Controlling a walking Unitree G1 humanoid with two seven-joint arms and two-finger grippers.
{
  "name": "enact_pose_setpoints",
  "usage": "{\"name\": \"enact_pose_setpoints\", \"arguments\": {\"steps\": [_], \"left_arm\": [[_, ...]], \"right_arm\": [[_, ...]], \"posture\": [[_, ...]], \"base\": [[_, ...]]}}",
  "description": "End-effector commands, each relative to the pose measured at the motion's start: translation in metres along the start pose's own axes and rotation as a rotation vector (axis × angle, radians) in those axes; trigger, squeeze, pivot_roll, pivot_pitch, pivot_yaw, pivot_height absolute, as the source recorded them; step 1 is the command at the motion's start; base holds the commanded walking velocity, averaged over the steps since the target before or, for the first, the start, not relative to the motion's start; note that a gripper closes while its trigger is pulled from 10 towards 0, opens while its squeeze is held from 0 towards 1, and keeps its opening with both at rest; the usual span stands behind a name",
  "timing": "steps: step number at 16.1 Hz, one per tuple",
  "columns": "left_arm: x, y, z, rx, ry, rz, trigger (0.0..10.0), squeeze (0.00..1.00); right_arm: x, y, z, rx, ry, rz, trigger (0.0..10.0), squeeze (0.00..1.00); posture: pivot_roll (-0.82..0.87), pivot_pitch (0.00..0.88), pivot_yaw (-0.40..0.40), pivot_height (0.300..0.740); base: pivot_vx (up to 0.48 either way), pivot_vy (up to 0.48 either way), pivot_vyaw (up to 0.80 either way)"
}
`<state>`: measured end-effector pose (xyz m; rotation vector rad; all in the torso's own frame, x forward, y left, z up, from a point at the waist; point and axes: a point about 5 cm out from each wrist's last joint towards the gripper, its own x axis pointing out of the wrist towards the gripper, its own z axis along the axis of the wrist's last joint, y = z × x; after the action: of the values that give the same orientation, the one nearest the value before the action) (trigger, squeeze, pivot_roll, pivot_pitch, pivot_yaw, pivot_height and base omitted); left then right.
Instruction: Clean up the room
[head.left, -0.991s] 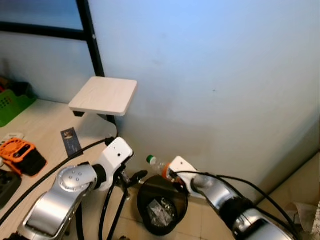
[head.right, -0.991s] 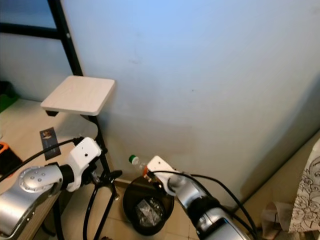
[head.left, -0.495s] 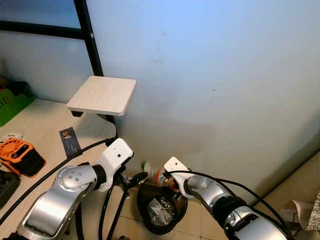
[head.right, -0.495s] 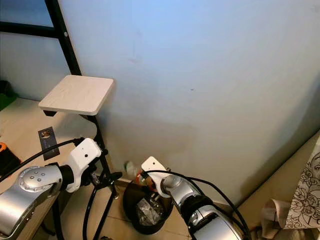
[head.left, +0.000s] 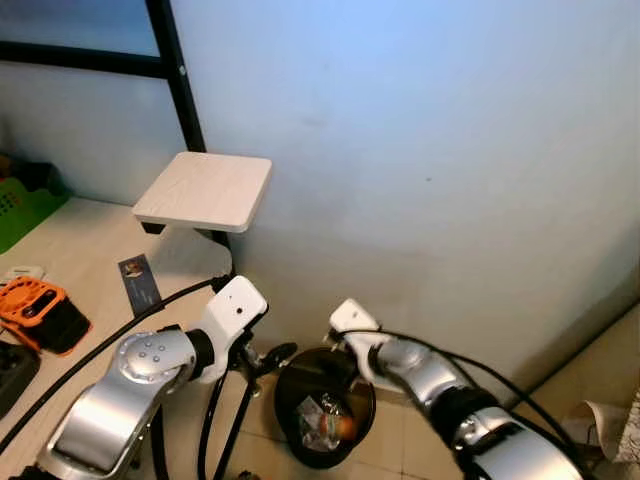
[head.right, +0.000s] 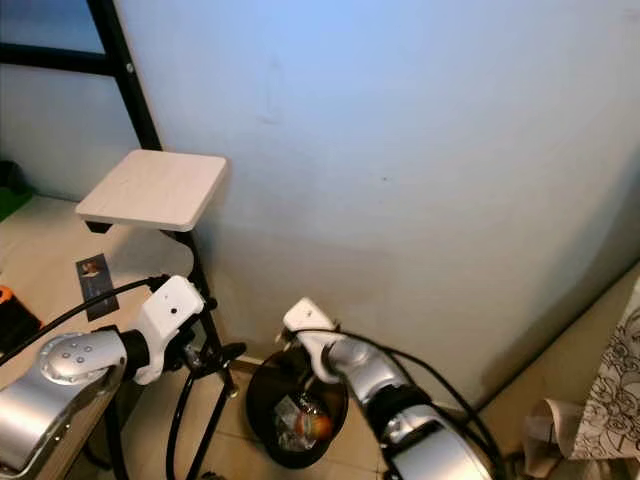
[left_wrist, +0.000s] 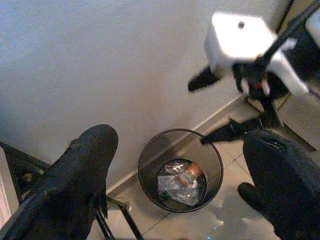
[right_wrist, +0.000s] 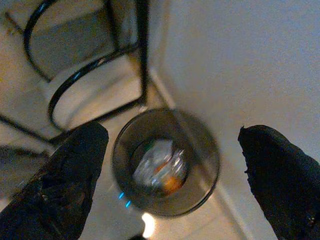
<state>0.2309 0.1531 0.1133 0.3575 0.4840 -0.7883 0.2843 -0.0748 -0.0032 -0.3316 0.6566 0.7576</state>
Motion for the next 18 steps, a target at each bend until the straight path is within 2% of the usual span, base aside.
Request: {"name": "enact_pose_setpoints", "arguments": {"steps": [1,2,3,4,5,6,8,10,12,13,15,16,18], "left_arm": [[0.000,0.002,-0.001,-0.022,-0.006,0.064,10.0,0.00],[0.001,0.003,0.000,-0.035,-0.011,0.097,10.0,0.00],[0.003,0.006,0.003,-0.101,-0.039,0.174,10.0,0.00],[0.005,0.009,0.007,-0.144,-0.071,0.243,10.0,0.00],[0.005,0.011,0.009,-0.135,-0.087,0.271,10.0,0.00],[0.005,0.011,0.012,-0.108,-0.114,0.312,10.0,0.00],[0.005,0.012,0.012,-0.116,-0.118,0.376,10.0,0.00],[0.003,0.015,0.010,-0.138,-0.103,0.433,10.0,0.00],[-0.001,0.014,0.010,-0.138,-0.108,0.448,10.0,0.00],[-0.003,0.012,0.008,-0.147,-0.105,0.466,10.0,0.00],[-0.003,0.011,0.004,-0.155,-0.095,0.469,10.0,0.00],[-0.002,0.012,0.003,-0.158,-0.085,0.477,10.0,0.00],[-0.002,0.014,0.004,-0.149,-0.089,0.490,10.0,0.00]], "right_arm": [[-0.011,-0.018,0.004,0.084,-0.084,-0.090,10.0,1.00],[-0.017,-0.026,0.004,0.128,-0.118,-0.132,10.0,1.00],[-0.040,-0.043,0.003,0.203,-0.213,-0.233,10.0,1.00],[-0.062,-0.052,0.002,0.224,-0.282,-0.320,10.0,1.00],[-0.074,-0.055,0.003,0.235,-0.316,-0.358,10.0,1.00],[-0.094,-0.058,0.002,0.259,-0.352,-0.431,10.0,1.00],[-0.116,-0.058,-0.002,0.292,-0.363,-0.508,10.0,1.00],[-0.118,-0.056,0.000,0.340,-0.341,-0.502,10.0,1.00],[-0.124,-0.047,0.016,0.439,-0.437,-0.450,10.0,1.00],[-0.127,-0.043,0.015,0.513,-0.444,-0.464,10.0,1.00],[-0.127,-0.042,0.013,0.566,-0.432,-0.484,10.0,1.00],[-0.127,-0.042,0.010,0.558,-0.405,-0.535,10.0,1.00],[-0.127,-0.040,0.012,0.557,-0.382,-0.546,10.0,1.00]], "posture": [[-0.06,0.000,0.015,0.740],[-0.06,0.000,0.016,0.740],[-0.08,0.000,0.027,0.740],[-0.09,0.000,0.034,0.740],[-0.10,0.000,0.039,0.740],[-0.11,0.000,0.048,0.740],[-0.13,0.000,0.050,0.740],[-0.13,0.000,0.051,0.740],[-0.11,0.000,0.026,0.740],[-0.09,0.000,-0.001,0.740],[-0.08,0.000,-0.010,0.740],[-0.08,0.000,-0.015,0.740],[-0.07,0.000,-0.018,0.740]], "base": [[0.000,0.000,0.00],[0.000,0.000,0.00],[0.000,0.000,0.00],[0.000,0.000,0.00],[0.000,0.000,-0.44],[0.000,0.000,-0.80],[0.000,0.000,-0.80],[0.000,0.000,-0.80],[0.000,0.000,-0.80],[0.000,0.000,-0.80],[0.000,0.000,-0.40],[0.000,0.000,0.00],[0.000,0.000,-0.40]]}}
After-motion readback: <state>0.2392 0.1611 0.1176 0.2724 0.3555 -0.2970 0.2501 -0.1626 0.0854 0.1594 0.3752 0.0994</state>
